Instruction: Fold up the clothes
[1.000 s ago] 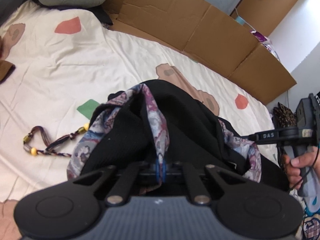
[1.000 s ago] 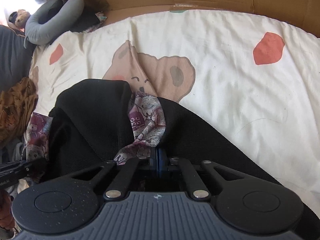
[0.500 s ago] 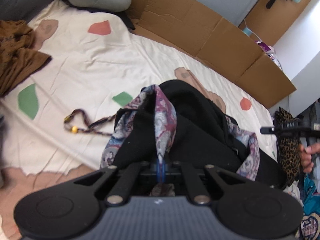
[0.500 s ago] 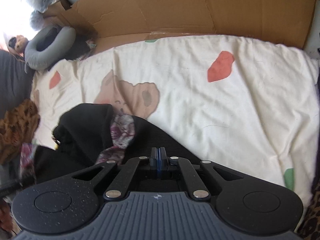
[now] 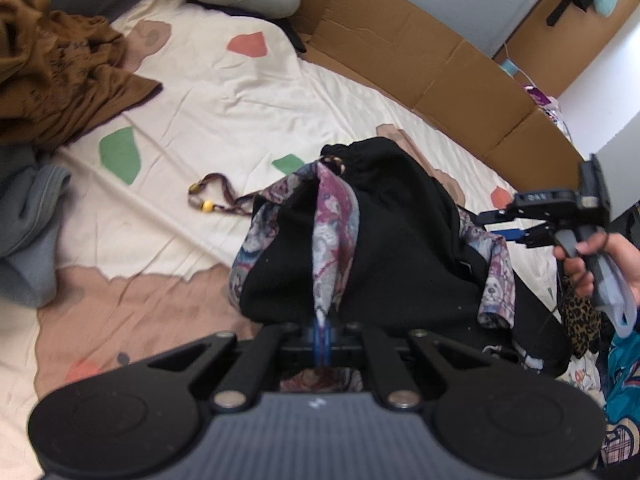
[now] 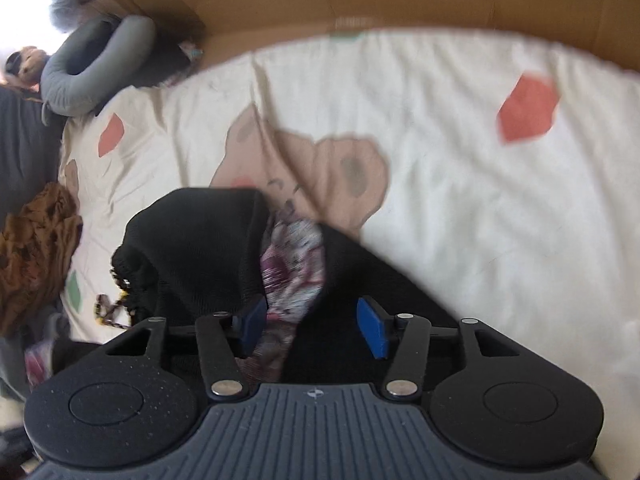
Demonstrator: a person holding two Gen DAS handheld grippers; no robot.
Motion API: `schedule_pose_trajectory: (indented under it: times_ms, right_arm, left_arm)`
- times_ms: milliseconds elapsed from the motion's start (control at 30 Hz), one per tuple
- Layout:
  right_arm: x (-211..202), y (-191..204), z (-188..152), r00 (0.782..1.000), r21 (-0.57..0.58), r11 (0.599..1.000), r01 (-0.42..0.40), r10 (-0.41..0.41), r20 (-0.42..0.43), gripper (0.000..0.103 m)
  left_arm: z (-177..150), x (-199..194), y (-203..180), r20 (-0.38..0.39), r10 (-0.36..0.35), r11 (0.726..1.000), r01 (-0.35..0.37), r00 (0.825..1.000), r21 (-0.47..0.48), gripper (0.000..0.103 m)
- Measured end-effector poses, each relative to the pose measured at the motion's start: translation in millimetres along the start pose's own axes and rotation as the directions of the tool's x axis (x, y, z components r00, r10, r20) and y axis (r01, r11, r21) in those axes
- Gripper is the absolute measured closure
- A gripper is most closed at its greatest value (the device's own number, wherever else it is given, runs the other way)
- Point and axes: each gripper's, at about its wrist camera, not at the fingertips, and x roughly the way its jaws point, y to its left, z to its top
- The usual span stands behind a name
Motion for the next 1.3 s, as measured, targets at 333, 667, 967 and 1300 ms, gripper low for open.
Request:
schedule_pose_trajectory:
  times_ms: [333, 667, 967, 1300]
  right_arm:
    - [39, -2, -1, 0.995, 0.065, 0.996, 0.069, -0.063, -0.082, 0.1]
    - [-31, -22, -3, 0.996, -0.045, 0.995, 0.085, -0.085, 0.002, 0.103]
    - [-96, -48, -16, 0.983, -0.143, 0.972, 0.185, -0.184, 0.024, 0.103]
    - [-151, -62, -53, 0.973, -0.178, 0.958, 0.227, -0.229, 0.005, 0.103]
  left_arm:
    - [-21, -18, 18, -0.005, 0.026, 0.999, -0.026, 1.0, -0.036, 0.101]
    - [-20, -61, 61, 0.014, 0.124, 0.986, -0.122, 0.992, -0.116, 0.101]
    - [6, -106, 85, 0.052, 0.227, 0.971, -0.222, 0.972, -0.09, 0.101]
    - [-5, -128, 90, 0.006, 0.252, 0.965, -0.251, 0.968, -0.074, 0.101]
